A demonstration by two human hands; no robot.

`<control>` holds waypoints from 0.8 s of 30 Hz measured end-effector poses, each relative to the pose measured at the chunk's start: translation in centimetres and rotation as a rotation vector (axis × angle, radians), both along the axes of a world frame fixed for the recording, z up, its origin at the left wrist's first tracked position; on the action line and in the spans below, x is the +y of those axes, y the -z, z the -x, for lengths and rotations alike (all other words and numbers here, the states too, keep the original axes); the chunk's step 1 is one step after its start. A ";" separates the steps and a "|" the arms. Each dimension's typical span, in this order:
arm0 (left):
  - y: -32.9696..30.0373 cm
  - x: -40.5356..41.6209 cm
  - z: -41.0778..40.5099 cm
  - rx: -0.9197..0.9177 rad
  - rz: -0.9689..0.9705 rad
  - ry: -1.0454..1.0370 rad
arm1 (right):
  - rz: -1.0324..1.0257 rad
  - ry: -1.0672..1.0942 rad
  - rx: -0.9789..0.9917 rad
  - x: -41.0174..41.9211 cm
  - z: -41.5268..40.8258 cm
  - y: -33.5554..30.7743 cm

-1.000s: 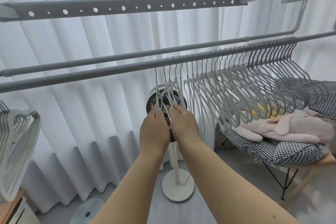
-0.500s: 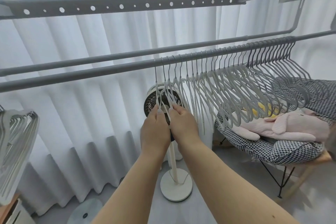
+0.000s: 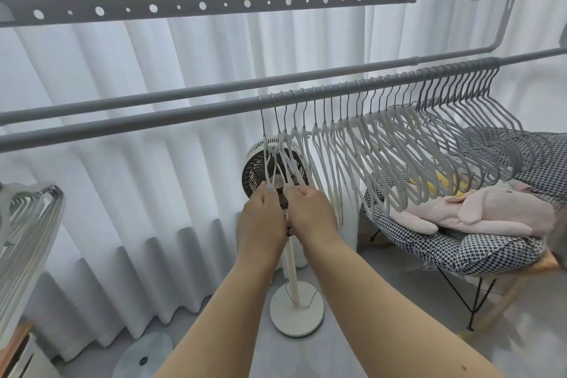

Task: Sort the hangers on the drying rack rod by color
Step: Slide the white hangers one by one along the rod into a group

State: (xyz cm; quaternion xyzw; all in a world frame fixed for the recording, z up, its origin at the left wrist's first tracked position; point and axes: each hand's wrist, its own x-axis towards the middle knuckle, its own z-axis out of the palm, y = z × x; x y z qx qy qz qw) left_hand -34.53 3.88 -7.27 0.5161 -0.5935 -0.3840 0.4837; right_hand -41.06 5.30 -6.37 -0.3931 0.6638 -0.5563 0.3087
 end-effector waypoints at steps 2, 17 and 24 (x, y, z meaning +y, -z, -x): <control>-0.1 0.1 -0.1 -0.029 -0.004 -0.013 | -0.008 -0.011 0.020 0.1 0.2 0.0; 0.4 0.4 -0.9 -0.192 0.076 -0.057 | -0.018 0.096 0.471 2.4 0.7 -1.1; 0.0 0.6 -2.2 -0.272 0.123 -0.071 | 0.055 0.148 0.466 3.2 0.0 -2.4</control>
